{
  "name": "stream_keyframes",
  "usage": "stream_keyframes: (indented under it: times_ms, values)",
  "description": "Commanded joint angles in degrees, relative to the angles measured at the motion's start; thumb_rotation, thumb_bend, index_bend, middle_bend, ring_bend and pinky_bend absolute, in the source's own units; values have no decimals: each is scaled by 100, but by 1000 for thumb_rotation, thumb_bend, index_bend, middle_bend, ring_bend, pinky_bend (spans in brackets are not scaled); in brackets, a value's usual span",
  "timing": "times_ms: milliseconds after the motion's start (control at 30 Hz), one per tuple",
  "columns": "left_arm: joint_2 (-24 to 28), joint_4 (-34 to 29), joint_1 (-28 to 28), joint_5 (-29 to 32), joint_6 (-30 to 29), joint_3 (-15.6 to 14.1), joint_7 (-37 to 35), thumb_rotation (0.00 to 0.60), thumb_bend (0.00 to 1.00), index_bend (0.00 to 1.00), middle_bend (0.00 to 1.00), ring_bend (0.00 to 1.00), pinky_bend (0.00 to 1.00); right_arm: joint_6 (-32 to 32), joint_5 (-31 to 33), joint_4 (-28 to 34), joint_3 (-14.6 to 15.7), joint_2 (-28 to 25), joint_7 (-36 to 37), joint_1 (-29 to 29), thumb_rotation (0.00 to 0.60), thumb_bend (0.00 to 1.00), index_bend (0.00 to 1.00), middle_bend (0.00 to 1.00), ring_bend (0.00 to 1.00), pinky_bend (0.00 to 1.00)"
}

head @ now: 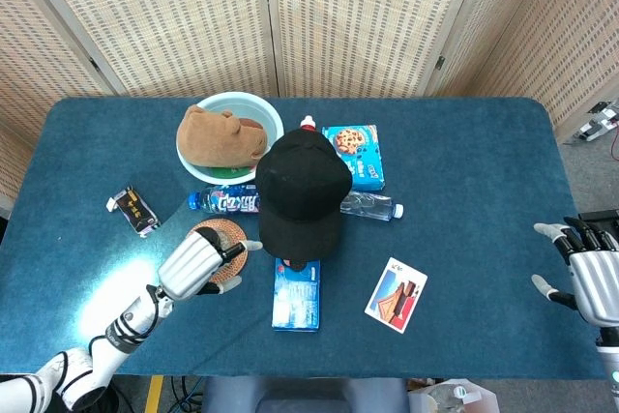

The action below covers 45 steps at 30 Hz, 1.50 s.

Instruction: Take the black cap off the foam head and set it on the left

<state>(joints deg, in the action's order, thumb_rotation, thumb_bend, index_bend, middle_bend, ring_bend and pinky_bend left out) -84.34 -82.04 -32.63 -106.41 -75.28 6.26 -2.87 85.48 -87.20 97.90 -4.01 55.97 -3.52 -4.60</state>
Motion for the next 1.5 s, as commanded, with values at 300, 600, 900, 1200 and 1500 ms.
stream_keyframes:
  times_ms: [300, 600, 900, 1200, 1500]
  values:
    - [-738, 812, -474, 26, -132, 113, -94, 600, 173, 336, 1000, 1000, 1000, 20, 34, -48, 16, 4, 49, 41, 600, 184, 278, 309, 163, 209]
    - [-1191, 1217, -736, 265, -164, 235, -69, 600, 173, 353, 1000, 1000, 1000, 89, 68, -83, 26, -33, 117, 113, 600, 184, 278, 309, 163, 220]
    - [-1544, 1569, -924, 468, -191, 269, -119, 600, 173, 379, 1000, 1000, 1000, 123, 82, -124, 28, -49, 181, 154, 600, 184, 278, 309, 163, 220]
    - [-1849, 1926, -1066, 598, -279, 281, -94, 600, 173, 394, 1000, 1000, 1000, 152, 108, -170, 31, -61, 242, 200, 600, 184, 278, 309, 163, 220]
    - [-2079, 2178, -1161, 711, -391, 286, -190, 600, 174, 417, 1000, 1000, 1000, 166, 134, -222, 32, -57, 300, 235, 600, 185, 278, 309, 163, 219]
